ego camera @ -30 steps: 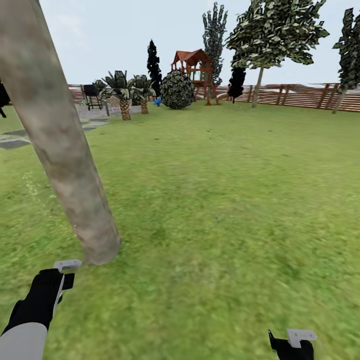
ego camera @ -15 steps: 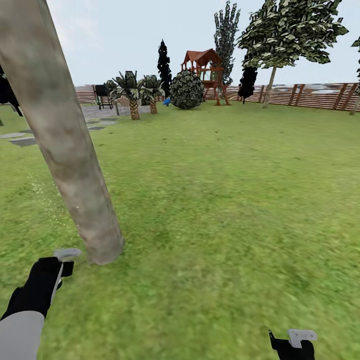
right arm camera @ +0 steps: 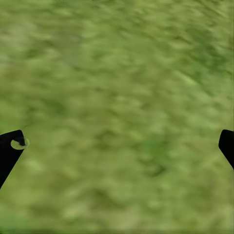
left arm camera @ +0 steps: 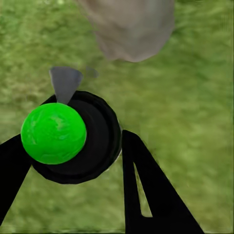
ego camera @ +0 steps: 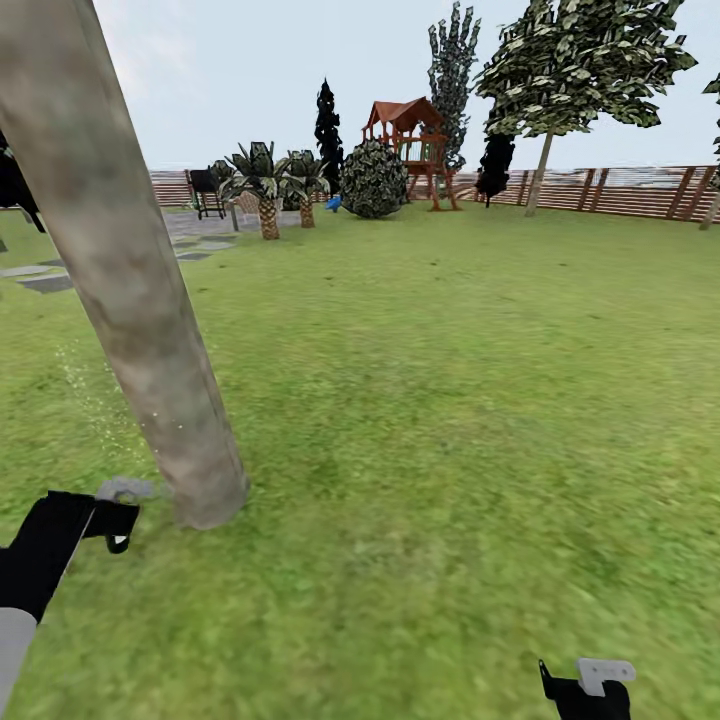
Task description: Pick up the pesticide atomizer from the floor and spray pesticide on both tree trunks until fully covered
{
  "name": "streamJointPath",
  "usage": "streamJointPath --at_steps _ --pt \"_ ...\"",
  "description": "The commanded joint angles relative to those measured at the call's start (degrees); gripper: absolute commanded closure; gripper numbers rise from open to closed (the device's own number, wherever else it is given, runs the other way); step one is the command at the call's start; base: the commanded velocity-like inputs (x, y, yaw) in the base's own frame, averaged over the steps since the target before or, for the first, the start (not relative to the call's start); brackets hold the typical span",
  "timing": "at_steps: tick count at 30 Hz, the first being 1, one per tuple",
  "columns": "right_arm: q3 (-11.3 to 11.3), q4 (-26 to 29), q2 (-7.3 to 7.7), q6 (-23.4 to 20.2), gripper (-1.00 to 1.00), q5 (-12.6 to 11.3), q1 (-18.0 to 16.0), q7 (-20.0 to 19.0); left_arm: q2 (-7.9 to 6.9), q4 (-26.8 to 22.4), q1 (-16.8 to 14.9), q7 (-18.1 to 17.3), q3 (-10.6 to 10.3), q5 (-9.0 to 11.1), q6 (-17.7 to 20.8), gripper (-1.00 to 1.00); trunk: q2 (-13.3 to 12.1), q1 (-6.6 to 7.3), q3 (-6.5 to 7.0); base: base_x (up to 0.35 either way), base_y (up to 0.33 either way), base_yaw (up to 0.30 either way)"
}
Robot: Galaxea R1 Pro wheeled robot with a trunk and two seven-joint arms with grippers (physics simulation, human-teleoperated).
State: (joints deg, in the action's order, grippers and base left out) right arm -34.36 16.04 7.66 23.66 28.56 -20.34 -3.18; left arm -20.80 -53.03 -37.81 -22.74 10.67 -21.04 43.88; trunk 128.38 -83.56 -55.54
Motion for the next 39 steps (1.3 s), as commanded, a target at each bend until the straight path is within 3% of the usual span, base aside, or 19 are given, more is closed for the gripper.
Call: streamJointPath --at_steps 1,5,7,11,14,17,21,27,36,39 --pt "-0.5 0.0 -0.02 0.2 -1.0 0.3 0.0 -0.3 -1.33 -0.1 -0.4 -0.6 0.2 -1.1 0.5 1.0 0.0 0.01 -0.05 0.0 0.0 0.0" --pt "-0.5 0.0 -0.02 0.2 -1.0 0.3 0.0 -0.3 -2.89 -0.1 -1.6 -0.7 1.2 -1.1 3.6 1.0 0.0 0.01 -0.05 0.0 0.0 0.0" --pt "-0.5 0.0 -0.08 0.2 -1.0 0.3 0.0 -0.3 -3.06 -0.1 -1.6 -0.7 3.4 -1.0 3.9 1.0 0.0 0.01 -0.05 0.0 0.0 0.0" --pt "-0.4 0.0 -0.12 0.2 -1.0 0.3 0.0 -0.3 -2.46 -0.2 -1.7 -1.3 4.1 -0.7 4.1 1.0 0.0 0.01 -0.05 0.0 0.0 0.126" --pt "-0.4 0.0 -0.15 0.2 -1.0 0.3 0.0 -0.3 -2.15 -2.7 -3.1 -8.2 4.0 -0.6 6.9 1.0 0.0 0.01 -0.05 0.0 0.0 0.265" --pt "-0.4 0.0 -0.12 0.2 -1.0 0.3 0.0 -0.3 -2.13 -6.5 -4.0 -12.1 3.8 -0.8 10.3 1.0 0.0 0.01 -0.05 0.0 0.0 0.269" --pt "-0.4 0.0 -0.11 0.2 -1.0 0.3 0.0 -0.3 -2.28 -8.0 -3.9 -12.3 3.7 -2.0 11.4 1.0 0.0 0.01 -0.05 0.0 0.0 0.091" --pt "-0.5 0.0 -0.02 0.2 -1.0 0.3 0.0 -0.3 -2.3 -7.3 -3.4 -12.3 2.3 -6.1 10.9 1.0 0.0 0.01 -0.05 0.127 0.0 0.005" --pt "-0.5 0.0 -0.02 0.2 -1.0 0.3 0.0 -0.3 -1.63 -8.3 -4.0 -12.4 1.8 -5.8 11.5 1.0 0.0 0.01 -0.05 0.189 0.0 0.0" --pt "-0.5 0.0 -0.02 0.2 -1.0 0.3 -0.1 -0.3 -1.06 -9.3 -6.6 -12.6 1.7 -5.7 12.6 1.0 0.0 0.01 -0.05 0.005 0.0 0.0"
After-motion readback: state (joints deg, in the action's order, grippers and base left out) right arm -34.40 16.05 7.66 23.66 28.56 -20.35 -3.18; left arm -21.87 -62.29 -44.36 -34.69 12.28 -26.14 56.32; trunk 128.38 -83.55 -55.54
